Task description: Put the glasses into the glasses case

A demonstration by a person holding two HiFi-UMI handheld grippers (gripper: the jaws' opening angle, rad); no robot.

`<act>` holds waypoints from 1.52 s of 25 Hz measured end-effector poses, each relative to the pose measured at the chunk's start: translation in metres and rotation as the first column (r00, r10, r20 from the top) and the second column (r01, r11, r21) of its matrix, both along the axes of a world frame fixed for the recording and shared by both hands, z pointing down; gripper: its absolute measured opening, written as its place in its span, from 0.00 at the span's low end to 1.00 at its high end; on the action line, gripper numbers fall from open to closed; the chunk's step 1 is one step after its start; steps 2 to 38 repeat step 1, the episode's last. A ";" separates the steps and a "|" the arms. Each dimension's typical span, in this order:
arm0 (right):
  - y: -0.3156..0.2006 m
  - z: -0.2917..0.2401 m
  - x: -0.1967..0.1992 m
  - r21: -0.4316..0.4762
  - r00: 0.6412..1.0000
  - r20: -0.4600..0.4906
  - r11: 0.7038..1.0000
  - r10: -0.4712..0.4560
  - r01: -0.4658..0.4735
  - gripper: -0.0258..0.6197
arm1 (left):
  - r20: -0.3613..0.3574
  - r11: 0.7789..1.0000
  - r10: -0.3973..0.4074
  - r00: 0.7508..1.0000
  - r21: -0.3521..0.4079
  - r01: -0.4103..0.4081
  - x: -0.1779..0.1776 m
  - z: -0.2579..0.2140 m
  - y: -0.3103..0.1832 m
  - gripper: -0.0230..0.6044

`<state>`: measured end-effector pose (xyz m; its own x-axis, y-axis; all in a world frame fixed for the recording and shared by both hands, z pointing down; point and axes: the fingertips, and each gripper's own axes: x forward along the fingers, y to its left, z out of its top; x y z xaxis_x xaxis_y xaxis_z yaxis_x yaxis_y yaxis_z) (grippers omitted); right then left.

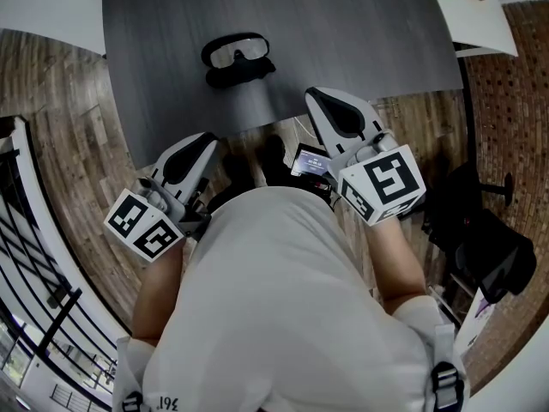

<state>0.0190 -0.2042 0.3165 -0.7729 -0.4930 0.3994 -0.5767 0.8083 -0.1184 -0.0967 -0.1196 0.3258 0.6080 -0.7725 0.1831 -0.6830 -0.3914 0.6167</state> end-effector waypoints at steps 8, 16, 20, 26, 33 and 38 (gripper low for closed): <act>0.000 0.001 0.000 -0.003 1.000 0.003 1.000 -0.001 0.001 0.05 | -0.004 1.000 0.005 1.000 0.004 -0.005 0.001 0.000 -0.001 0.12; 0.000 0.001 0.000 -0.003 1.000 0.003 1.000 -0.001 0.001 0.05 | -0.004 1.000 0.005 1.000 0.004 -0.005 0.001 0.000 -0.001 0.12; 0.000 0.001 0.000 -0.003 1.000 0.003 1.000 -0.001 0.001 0.05 | -0.004 1.000 0.005 1.000 0.004 -0.005 0.001 0.000 -0.001 0.12; 0.000 0.001 0.000 -0.003 1.000 0.003 1.000 -0.001 0.001 0.05 | -0.004 1.000 0.005 1.000 0.004 -0.005 0.001 0.000 -0.001 0.12; 0.000 0.001 0.000 -0.003 1.000 0.003 1.000 -0.001 0.001 0.05 | -0.004 1.000 0.005 1.000 0.004 -0.005 0.001 0.000 -0.001 0.12; 0.000 0.001 0.000 -0.003 1.000 0.003 1.000 -0.001 0.001 0.05 | -0.004 1.000 0.005 1.000 0.004 -0.005 0.001 0.000 -0.001 0.12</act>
